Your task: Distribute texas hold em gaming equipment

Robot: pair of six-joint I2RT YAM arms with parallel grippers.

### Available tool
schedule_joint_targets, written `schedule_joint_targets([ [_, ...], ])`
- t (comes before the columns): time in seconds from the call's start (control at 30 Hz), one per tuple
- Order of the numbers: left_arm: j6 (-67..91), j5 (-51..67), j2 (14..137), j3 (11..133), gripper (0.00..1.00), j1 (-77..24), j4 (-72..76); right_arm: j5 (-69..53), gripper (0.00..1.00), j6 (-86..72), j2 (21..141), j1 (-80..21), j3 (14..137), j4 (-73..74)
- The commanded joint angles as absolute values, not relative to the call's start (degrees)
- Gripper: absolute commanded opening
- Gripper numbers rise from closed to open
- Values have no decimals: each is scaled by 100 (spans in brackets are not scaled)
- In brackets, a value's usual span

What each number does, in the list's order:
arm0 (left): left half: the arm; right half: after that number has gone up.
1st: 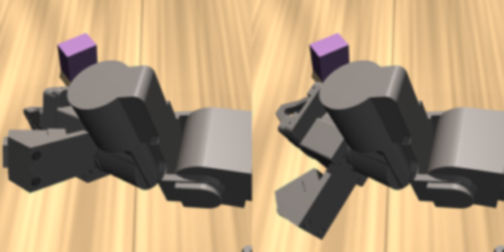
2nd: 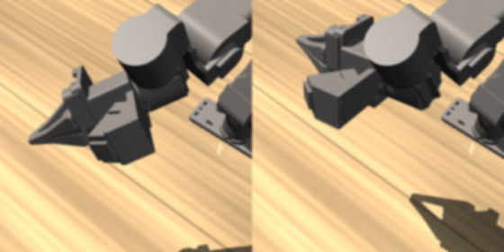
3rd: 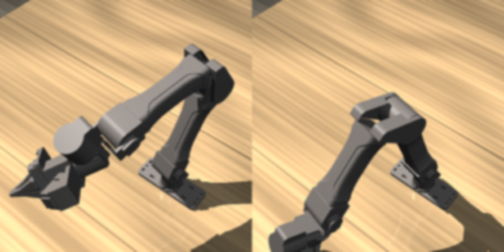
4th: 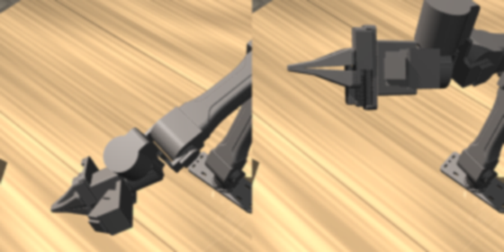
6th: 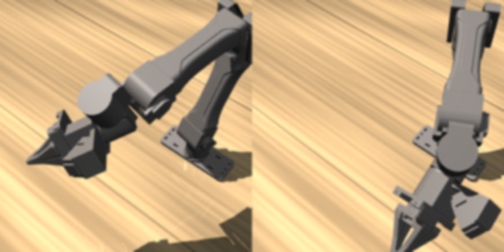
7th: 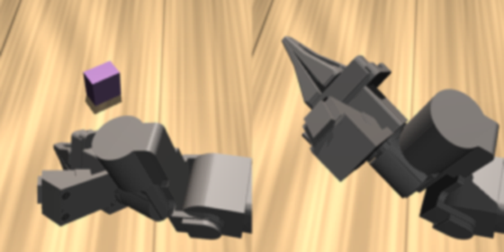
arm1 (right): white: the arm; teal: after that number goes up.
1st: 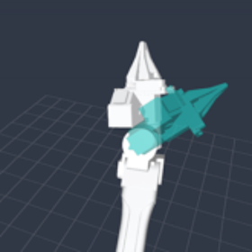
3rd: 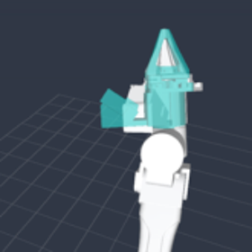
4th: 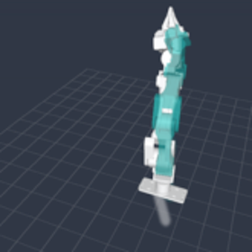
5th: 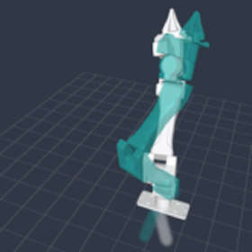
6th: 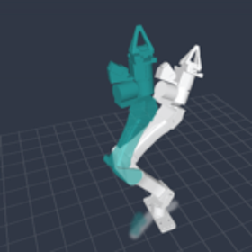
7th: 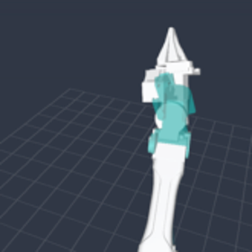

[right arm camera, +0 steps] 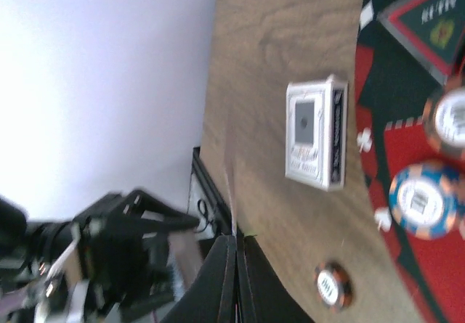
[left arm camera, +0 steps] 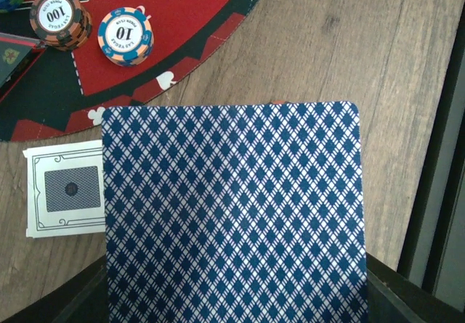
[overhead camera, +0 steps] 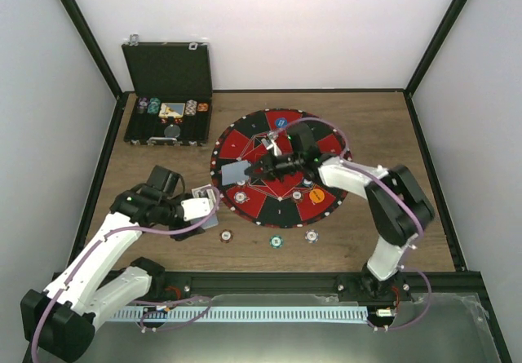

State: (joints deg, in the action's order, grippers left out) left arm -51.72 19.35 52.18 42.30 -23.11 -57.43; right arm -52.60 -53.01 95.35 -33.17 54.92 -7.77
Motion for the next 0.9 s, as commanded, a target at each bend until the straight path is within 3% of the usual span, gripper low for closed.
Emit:
schedule_joint_targets([
  [0.0, -5116, 2108, 5072, 4410, 6, -2242, -6012, -5246, 1, -4650, 10607, -3313, 6668, -138],
  [0.27, -5118, 2144, 5145, 4537, 5, -2168, -6202, -4972, 1, -4382, 12265, -3322, 8239, 501],
  [0.67, -5157, 2178, 5135, 4638, 5, -2157, -6349, -4564, 1, -4087, 12838, -3475, 9122, 1130],
  [0.87, -5159, 2163, 5095, 4702, 5, -2156, -6422, -4155, 12, -3868, 12912, -3480, 9476, 1631],
])
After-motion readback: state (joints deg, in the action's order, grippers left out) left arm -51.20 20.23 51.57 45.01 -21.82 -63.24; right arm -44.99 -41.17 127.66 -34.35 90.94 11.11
